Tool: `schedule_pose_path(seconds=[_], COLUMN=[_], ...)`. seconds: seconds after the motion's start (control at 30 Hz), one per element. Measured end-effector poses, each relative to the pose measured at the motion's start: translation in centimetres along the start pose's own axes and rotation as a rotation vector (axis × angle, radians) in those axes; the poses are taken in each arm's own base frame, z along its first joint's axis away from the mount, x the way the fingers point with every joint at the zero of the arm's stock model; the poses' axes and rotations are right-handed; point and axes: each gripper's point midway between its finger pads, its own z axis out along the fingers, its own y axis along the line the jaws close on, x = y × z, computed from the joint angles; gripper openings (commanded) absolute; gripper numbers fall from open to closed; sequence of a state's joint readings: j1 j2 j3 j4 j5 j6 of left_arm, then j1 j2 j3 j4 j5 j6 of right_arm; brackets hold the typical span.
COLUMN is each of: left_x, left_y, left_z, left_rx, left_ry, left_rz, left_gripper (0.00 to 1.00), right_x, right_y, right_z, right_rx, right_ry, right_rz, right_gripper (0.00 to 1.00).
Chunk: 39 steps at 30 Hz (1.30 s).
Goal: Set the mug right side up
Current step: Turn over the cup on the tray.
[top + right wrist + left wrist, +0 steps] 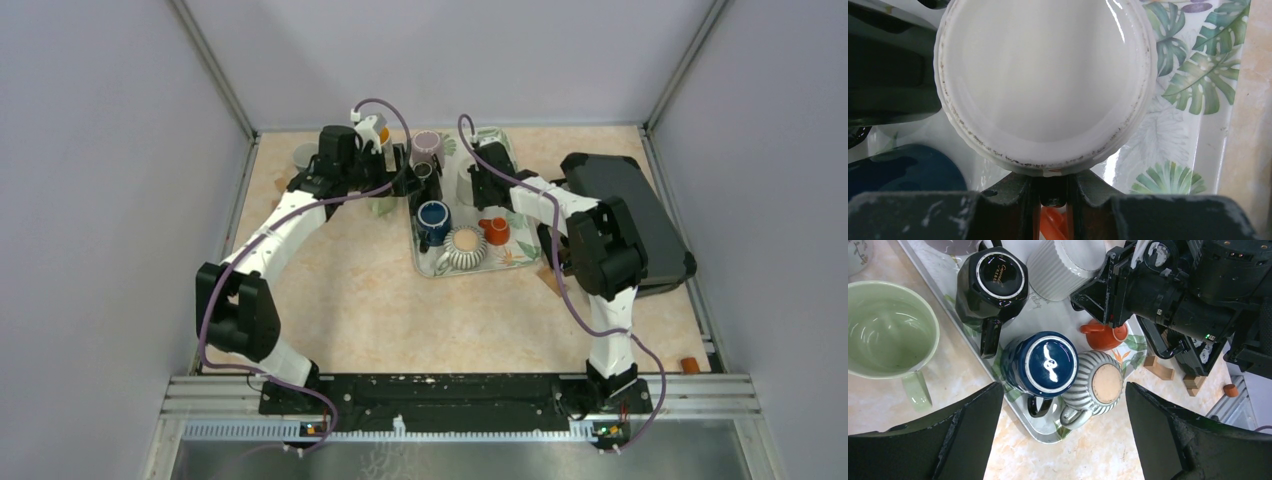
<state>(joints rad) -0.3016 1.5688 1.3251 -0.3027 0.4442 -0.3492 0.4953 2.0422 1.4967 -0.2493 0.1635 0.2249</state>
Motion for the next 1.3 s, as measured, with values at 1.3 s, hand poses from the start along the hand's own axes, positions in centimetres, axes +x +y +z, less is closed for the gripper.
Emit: schedule_pose_path(seconds=[1.3], left_x=[-0.5], left_y=[-4.9], left_z=[0.8], left_rx=[0.313], left_ry=[-0.082], left_rz=[-0.317], left_gripper=[0.98], right_x=[-8.2], right_y=[2.1], right_z=[-11.7], right_rx=[-0.319], right_ry=[-0.289], right_rz=[0.373], right_gripper=[0.0])
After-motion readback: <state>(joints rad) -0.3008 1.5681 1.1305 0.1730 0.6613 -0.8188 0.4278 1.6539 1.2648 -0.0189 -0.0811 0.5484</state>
